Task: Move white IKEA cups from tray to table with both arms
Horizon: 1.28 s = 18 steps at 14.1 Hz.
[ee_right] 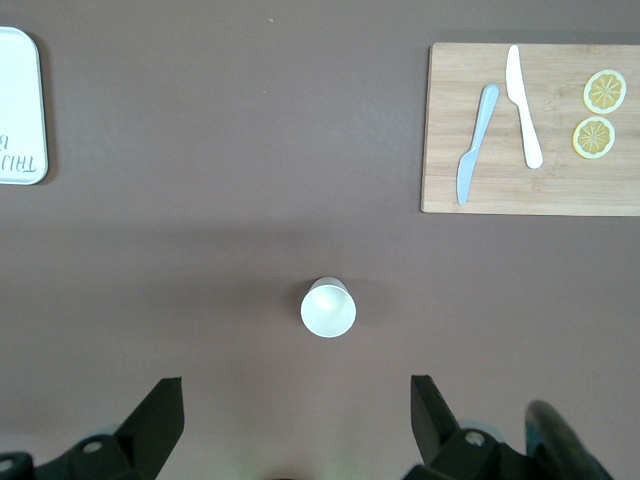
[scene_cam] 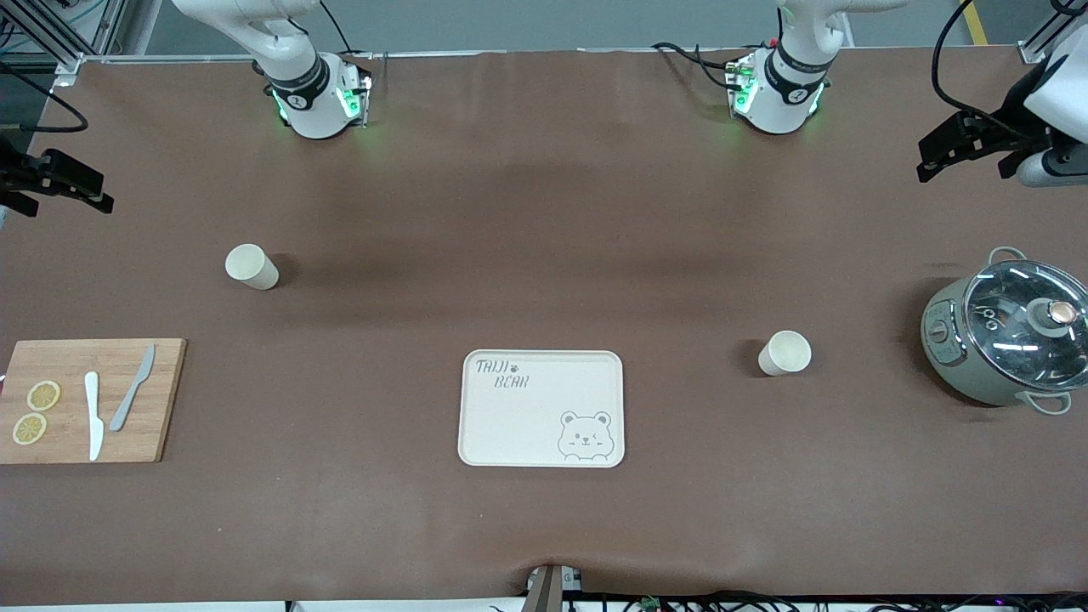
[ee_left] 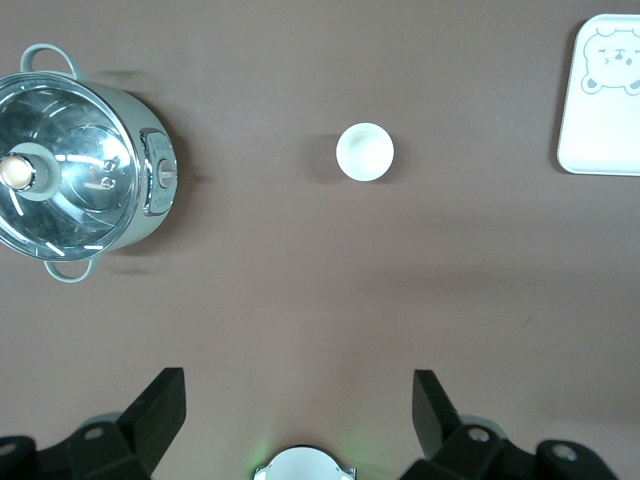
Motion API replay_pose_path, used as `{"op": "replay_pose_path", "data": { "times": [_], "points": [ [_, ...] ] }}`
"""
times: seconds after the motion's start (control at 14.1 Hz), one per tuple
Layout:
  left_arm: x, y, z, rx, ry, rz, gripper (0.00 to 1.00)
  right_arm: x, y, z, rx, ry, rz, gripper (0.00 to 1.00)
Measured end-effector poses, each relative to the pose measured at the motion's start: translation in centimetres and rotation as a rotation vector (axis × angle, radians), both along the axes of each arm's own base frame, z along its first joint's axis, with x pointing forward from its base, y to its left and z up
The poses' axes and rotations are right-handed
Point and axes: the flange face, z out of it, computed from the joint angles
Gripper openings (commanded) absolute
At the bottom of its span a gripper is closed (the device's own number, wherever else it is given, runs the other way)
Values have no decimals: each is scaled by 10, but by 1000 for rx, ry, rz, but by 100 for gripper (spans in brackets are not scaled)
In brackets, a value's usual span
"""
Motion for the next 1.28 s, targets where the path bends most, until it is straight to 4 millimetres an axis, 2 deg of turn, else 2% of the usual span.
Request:
{"op": "replay_pose_path", "data": {
  "times": [0.28,1.28],
  "points": [
    [-2,-13,1,2,-1,-25,100,-1,-3,5,0,-8,-6,100],
    [-2,-13,3,2,-7,-25,100,-1,-1,7,0,-10,-6,100]
  ]
}}
